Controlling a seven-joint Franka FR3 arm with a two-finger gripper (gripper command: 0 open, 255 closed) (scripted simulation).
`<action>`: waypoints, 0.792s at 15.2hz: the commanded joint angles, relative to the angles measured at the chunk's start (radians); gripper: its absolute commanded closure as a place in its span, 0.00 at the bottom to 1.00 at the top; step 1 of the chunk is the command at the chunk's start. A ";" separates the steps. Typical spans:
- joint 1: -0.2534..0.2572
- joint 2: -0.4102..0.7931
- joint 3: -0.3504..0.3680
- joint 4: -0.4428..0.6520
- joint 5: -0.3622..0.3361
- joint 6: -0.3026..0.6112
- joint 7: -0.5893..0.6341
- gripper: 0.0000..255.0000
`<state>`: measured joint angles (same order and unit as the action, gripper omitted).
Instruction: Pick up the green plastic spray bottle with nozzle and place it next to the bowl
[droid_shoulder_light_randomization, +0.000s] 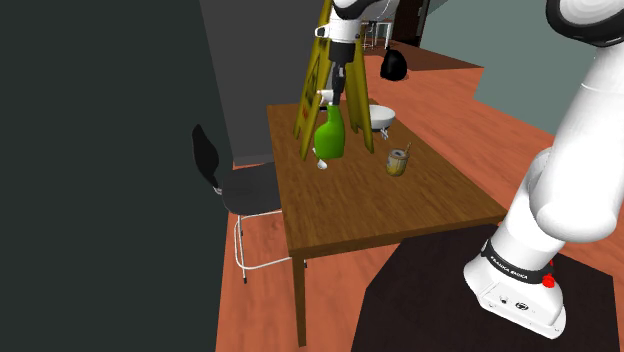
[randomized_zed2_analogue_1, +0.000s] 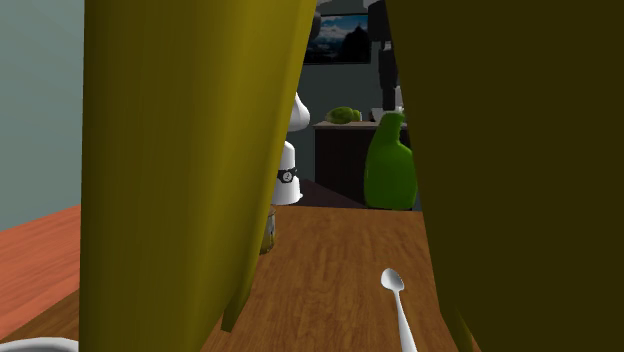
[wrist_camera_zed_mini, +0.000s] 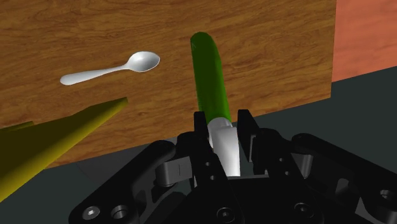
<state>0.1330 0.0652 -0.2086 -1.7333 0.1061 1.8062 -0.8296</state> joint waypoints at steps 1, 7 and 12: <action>0.000 0.000 0.000 0.026 -0.001 -0.026 0.002 1.00; -0.002 0.005 -0.001 0.113 -0.001 -0.108 0.008 1.00; -0.004 0.017 -0.003 0.196 0.001 -0.179 0.012 1.00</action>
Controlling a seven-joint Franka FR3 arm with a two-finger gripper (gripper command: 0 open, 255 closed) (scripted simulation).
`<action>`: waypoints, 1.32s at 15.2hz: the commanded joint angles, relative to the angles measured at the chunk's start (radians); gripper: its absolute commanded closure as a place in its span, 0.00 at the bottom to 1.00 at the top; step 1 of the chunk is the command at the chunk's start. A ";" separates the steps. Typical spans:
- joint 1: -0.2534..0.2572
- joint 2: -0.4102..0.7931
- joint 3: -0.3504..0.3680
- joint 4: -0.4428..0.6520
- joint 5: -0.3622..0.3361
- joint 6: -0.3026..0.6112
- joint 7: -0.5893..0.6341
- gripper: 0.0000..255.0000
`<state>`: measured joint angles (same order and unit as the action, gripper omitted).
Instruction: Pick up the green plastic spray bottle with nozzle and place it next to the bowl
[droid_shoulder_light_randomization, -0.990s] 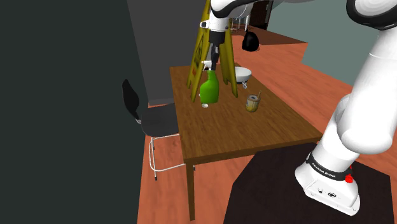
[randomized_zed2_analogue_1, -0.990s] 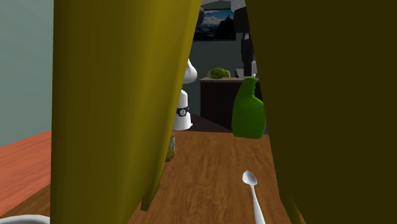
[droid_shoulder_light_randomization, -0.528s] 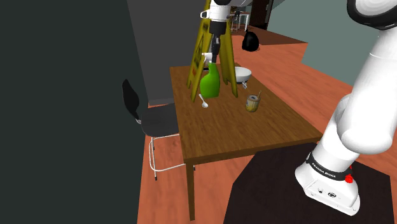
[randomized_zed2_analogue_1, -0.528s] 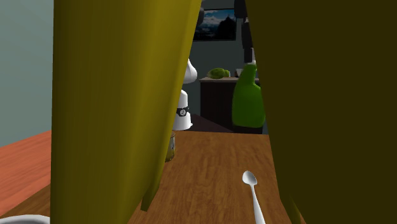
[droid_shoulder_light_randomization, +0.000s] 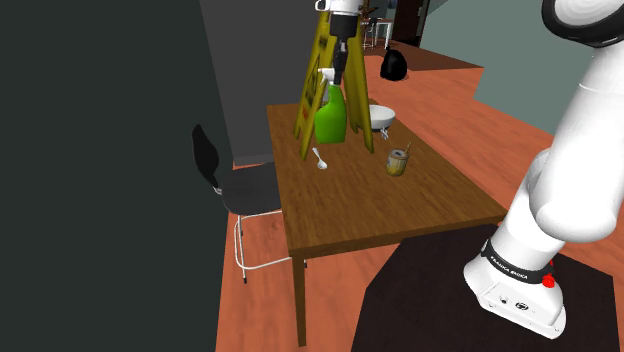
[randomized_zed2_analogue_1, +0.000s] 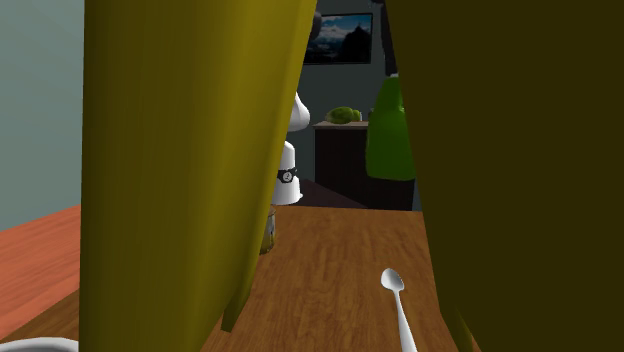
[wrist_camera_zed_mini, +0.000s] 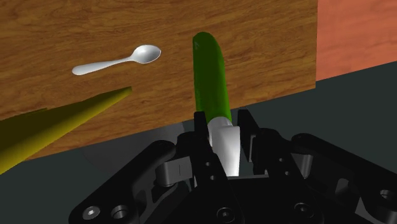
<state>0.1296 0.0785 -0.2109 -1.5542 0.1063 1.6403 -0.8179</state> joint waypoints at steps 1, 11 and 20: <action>-0.001 0.007 -0.001 0.034 0.001 -0.028 0.001 1.00; -0.011 0.058 -0.005 0.239 0.013 -0.182 0.006 1.00; -0.032 0.149 -0.011 0.494 0.039 -0.350 0.010 1.00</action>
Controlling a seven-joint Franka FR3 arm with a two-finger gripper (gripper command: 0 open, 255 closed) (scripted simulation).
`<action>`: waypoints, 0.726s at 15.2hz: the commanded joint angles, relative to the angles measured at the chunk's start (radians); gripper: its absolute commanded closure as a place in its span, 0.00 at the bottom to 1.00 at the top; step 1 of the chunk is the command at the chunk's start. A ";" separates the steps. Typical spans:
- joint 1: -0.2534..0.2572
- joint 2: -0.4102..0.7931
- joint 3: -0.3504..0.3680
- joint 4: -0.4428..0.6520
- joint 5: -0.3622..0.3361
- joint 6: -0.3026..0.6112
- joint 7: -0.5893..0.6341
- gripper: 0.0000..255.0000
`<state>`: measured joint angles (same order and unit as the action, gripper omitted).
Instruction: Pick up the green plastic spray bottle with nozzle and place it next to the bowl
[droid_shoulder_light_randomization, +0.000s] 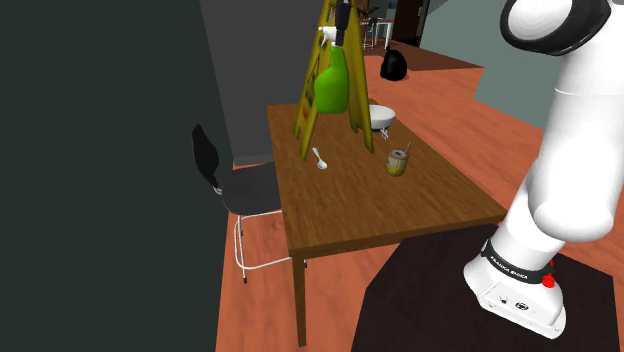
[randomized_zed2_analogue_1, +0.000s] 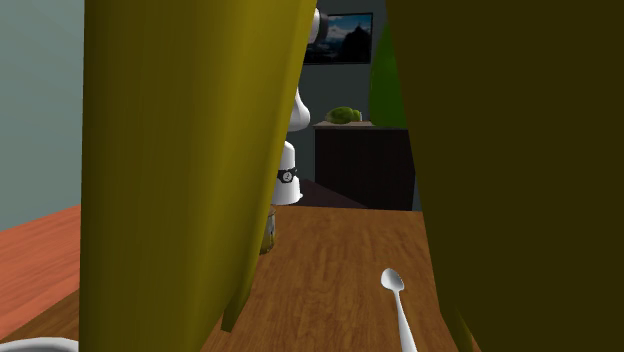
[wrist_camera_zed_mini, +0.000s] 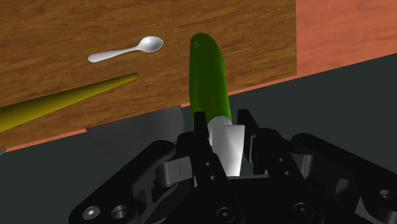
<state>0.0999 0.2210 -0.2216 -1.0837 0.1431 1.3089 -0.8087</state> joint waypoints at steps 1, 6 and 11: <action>-0.006 0.021 -0.001 0.060 0.007 -0.040 0.001 1.00; -0.036 0.118 -0.003 0.281 0.037 -0.166 0.006 1.00; -0.082 0.011 -0.037 0.049 0.014 -0.050 -0.108 1.00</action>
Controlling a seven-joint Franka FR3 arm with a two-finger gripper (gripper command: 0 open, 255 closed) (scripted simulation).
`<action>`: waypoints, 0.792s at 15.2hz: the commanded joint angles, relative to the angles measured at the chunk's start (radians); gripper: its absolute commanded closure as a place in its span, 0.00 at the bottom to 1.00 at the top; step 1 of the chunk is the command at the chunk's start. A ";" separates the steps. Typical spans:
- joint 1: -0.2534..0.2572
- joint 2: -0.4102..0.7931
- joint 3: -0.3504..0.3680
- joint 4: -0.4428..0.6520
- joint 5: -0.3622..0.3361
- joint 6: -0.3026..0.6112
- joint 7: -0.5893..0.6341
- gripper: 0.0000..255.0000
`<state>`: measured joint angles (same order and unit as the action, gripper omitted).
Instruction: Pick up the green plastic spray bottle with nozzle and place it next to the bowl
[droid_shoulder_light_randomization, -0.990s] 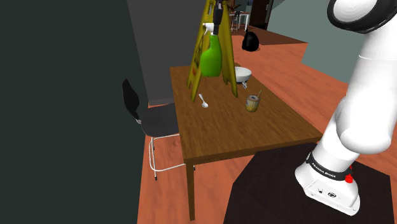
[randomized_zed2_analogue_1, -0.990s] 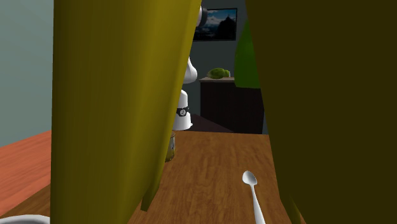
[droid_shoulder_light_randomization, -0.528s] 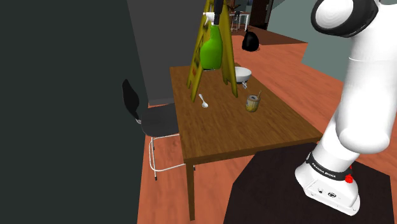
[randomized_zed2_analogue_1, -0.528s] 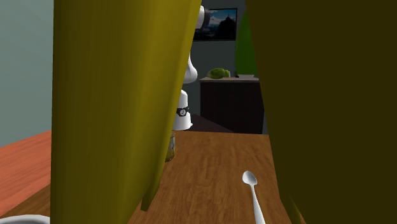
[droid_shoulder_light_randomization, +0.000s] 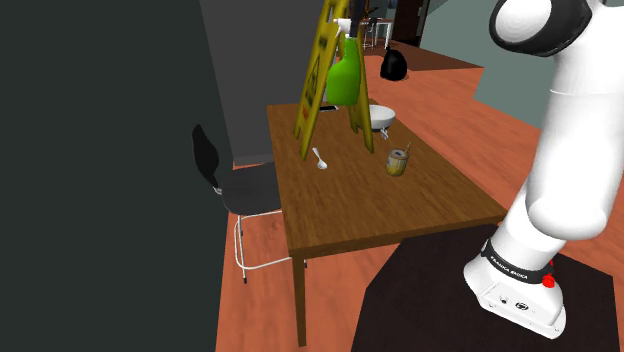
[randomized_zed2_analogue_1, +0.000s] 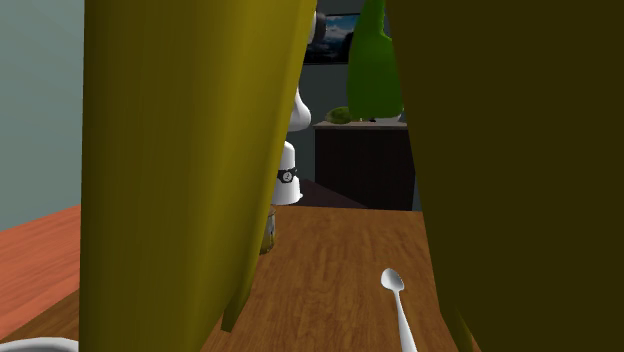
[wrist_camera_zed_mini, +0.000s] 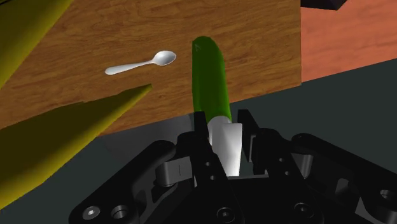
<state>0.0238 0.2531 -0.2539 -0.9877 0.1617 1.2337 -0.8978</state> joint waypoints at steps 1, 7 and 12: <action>-0.017 -0.033 -0.013 -0.077 -0.008 0.041 -0.041 1.00; -0.091 -0.064 -0.059 -0.201 -0.012 0.121 -0.177 1.00; -0.158 -0.048 -0.100 -0.247 -0.003 0.169 -0.290 1.00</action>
<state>-0.1194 0.1930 -0.3462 -1.2353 0.1540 1.3942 -1.1640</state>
